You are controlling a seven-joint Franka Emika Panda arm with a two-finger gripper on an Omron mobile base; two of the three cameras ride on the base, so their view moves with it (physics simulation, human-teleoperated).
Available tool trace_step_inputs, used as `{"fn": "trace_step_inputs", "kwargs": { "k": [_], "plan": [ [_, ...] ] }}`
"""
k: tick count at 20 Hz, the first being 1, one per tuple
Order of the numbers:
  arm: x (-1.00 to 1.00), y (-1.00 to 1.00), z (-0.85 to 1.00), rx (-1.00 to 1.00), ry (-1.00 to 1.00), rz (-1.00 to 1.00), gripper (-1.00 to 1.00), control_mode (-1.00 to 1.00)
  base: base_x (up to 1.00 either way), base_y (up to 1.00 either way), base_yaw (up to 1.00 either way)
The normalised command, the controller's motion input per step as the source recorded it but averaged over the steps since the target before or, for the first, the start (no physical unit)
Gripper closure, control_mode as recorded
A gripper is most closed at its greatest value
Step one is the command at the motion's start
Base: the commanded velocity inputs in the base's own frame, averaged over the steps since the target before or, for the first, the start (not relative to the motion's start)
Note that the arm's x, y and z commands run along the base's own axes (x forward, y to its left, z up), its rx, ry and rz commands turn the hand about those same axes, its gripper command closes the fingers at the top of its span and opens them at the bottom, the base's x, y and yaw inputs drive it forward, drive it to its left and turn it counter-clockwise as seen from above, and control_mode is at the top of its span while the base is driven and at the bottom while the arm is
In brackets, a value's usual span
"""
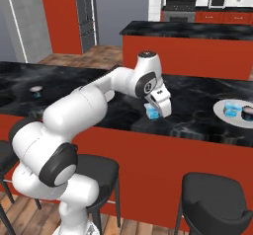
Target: Place two yogurt containers on each plate.
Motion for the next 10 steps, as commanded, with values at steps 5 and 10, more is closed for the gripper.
{"fn": "trace_step_inputs", "kwargs": {
  "k": [5,10],
  "plan": [
    [-0.01,0.0,0.64,0.06,-0.07,0.0,1.0,-1.0,0.0,0.0,0.0],
    [-0.04,0.51,0.54,0.07,-0.03,0.08,1.0,-1.0,0.0,0.0,0.0]
  ]
}}
